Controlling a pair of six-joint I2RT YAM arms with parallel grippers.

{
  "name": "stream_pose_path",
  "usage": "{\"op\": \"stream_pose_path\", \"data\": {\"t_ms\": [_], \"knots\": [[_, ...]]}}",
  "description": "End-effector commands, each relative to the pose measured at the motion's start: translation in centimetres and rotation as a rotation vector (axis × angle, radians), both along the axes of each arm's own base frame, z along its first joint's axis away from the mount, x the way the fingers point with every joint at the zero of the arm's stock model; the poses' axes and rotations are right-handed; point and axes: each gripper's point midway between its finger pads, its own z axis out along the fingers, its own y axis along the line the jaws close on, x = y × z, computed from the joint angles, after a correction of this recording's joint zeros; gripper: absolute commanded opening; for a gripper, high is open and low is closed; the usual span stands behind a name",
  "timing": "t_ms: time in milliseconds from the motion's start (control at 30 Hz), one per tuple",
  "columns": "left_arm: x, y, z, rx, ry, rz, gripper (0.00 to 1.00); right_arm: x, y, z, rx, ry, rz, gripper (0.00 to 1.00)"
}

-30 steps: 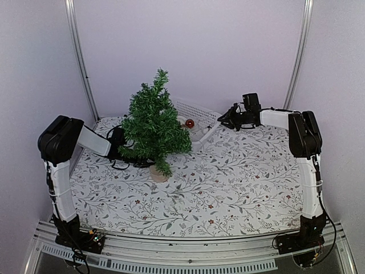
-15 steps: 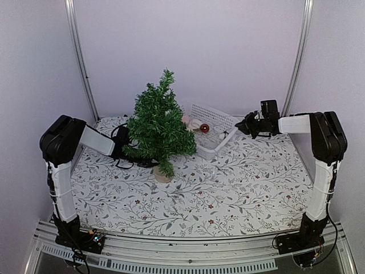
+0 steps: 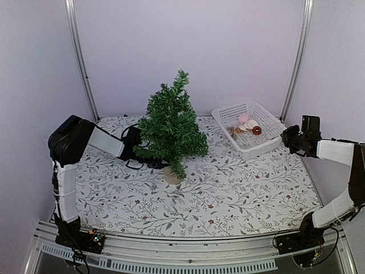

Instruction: Decorate the small christmas tree

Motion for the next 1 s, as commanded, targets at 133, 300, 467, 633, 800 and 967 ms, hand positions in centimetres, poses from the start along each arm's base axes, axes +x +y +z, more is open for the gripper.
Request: {"op": "stream_pose_path", "data": {"t_ms": [133, 300, 467, 633, 800, 967], "knots": [[-1.2, -0.3, -3.5, 0.078, 0.097, 0.043, 0.39, -4.7, -4.2, -1.4, -0.031, 0.044, -0.231, 0.00], [-1.1, 0.1, -3.1, 0.082, 0.097, 0.068, 0.44, -5.3, -4.1, -1.0, -0.032, 0.024, -0.227, 0.10], [0.0, 1.6, -2.1, 0.059, 0.098, 0.129, 0.57, -5.1, -4.0, 0.9, -0.079, -0.041, -0.195, 0.53], [1.6, 3.6, -0.1, 0.029, 0.062, 0.201, 0.72, -5.0, -3.7, 3.4, -0.165, -0.105, -0.126, 0.92], [2.7, 5.6, 1.1, 0.029, 0.039, 0.258, 0.83, -4.9, -0.8, 5.8, -0.257, -0.196, 0.099, 0.99], [3.4, 9.1, 2.9, 0.013, 0.008, 0.364, 0.90, -6.2, 2.1, 7.6, -0.346, -0.277, 0.322, 0.99]]}}
